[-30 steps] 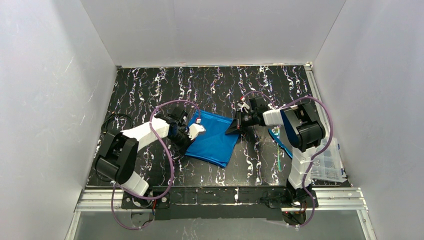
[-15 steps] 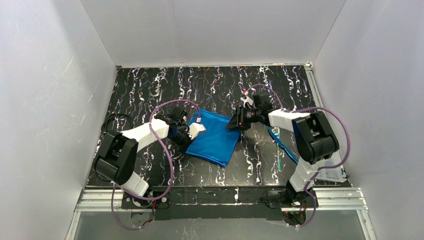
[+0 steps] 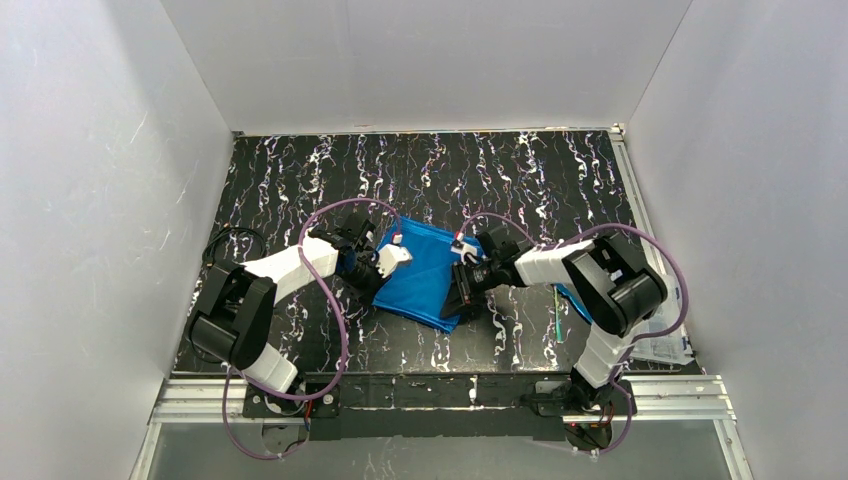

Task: Fold the napkin into a case and place the utensils inside
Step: Smooth out the upper triangle-folded napkin at the center of the board.

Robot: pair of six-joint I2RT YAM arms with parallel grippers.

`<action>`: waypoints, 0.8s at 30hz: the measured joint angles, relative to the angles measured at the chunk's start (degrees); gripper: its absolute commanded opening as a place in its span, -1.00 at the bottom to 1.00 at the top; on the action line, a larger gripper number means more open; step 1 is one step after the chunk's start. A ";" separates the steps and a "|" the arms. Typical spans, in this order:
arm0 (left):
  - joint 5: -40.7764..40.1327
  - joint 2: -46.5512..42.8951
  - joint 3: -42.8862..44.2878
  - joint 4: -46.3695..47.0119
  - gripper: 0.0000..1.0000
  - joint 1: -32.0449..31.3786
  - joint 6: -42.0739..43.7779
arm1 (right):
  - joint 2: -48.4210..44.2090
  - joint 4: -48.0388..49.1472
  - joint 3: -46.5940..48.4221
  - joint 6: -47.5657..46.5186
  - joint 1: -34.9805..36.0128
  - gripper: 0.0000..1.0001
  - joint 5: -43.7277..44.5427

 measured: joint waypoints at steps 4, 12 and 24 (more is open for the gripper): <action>-0.04 0.00 0.11 -0.33 -0.91 0.00 0.04 | 2.49 0.00 -0.04 -0.28 0.83 -0.75 1.14; -0.04 -6.10 1.40 -9.29 -0.62 0.00 2.23 | 1.62 -2.78 0.98 -1.55 0.98 -0.80 4.17; 1.66 -11.04 3.98 -10.01 -0.36 -0.20 12.00 | -0.17 -6.84 2.86 -4.52 0.94 -0.80 9.27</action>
